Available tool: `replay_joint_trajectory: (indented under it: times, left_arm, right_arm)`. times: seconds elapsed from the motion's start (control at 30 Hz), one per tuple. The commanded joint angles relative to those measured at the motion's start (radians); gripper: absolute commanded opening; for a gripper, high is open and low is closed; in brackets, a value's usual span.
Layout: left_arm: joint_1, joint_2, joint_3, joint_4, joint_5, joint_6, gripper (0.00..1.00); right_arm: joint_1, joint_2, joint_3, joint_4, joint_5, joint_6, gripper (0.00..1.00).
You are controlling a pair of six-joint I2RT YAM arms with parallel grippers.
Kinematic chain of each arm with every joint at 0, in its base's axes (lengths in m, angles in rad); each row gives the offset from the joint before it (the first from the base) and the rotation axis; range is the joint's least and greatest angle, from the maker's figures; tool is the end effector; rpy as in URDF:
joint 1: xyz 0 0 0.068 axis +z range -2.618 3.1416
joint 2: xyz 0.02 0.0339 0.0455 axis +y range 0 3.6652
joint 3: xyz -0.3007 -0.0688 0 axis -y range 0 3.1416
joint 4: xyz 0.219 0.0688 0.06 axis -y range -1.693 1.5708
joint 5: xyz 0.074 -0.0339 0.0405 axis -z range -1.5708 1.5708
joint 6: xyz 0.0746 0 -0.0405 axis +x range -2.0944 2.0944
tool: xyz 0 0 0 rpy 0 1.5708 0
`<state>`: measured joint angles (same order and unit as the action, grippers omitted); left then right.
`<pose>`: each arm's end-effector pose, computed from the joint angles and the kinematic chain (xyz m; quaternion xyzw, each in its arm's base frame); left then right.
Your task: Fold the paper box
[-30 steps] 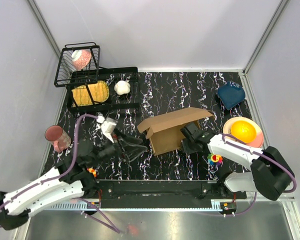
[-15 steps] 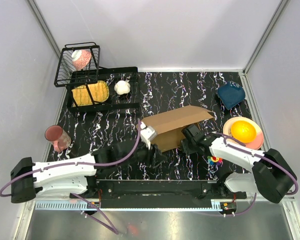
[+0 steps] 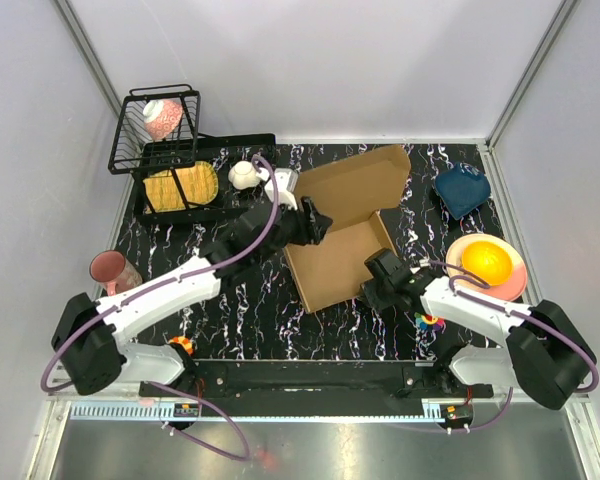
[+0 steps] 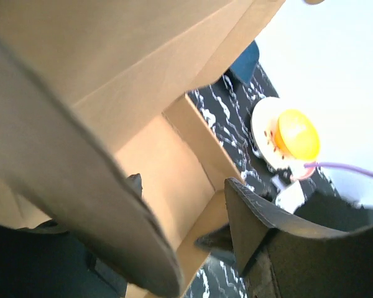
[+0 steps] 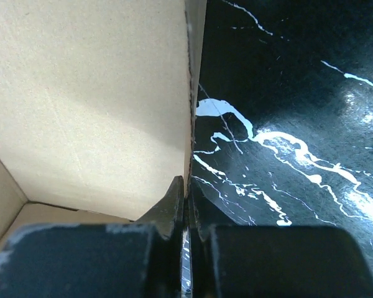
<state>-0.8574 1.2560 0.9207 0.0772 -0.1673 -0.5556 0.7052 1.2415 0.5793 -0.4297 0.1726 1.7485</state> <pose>0.2032 -0.2158 0.3464 0.0683 0.7882 -0.3444 0.5055 0.1609 0.1201 0.1798 0.5000 0.8289 0.1942 0.1585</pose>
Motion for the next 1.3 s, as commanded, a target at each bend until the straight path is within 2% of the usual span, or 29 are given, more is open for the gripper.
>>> replay_joint_trajectory:
  times: [0.0,0.07,0.1,0.2,0.3,0.53,0.77,1.0,1.27]
  left_arm:
    - [0.055,0.097,0.135,0.016,0.018,0.014,0.59]
    - [0.078,0.158,0.185,-0.005,0.022,0.022,0.6]
    - [0.087,0.177,0.202,-0.01,0.04,0.026,0.6]
    - [0.118,0.25,0.256,-0.027,0.072,0.025,0.6]
    - [0.135,0.309,0.299,-0.037,0.094,0.031,0.6]
    - [0.158,0.352,0.343,-0.046,0.11,0.046,0.61]
    - [0.204,0.39,0.474,-0.131,0.155,0.042,0.65]
    - [0.239,0.513,0.621,-0.243,0.196,0.062,0.67]
    - [0.241,0.569,0.564,-0.249,0.25,0.028,0.67]
  right_arm:
    - [0.007,-0.02,-0.022,-0.023,-0.047,-0.089,0.1]
    - [0.008,-0.048,-0.024,-0.018,-0.047,-0.118,0.18]
    - [0.007,-0.056,-0.021,-0.02,-0.044,-0.128,0.27]
    - [0.007,-0.096,-0.013,-0.041,-0.03,-0.145,0.43]
    - [0.007,-0.122,0.029,-0.102,0.001,-0.173,0.55]
    - [0.008,-0.178,0.158,-0.251,0.085,-0.271,0.69]
    - [0.008,-0.22,0.27,-0.349,0.122,-0.425,0.7]
    - [0.01,-0.246,0.274,-0.311,0.16,-0.552,0.67]
    - [0.008,-0.232,0.205,-0.205,0.183,-0.673,0.66]
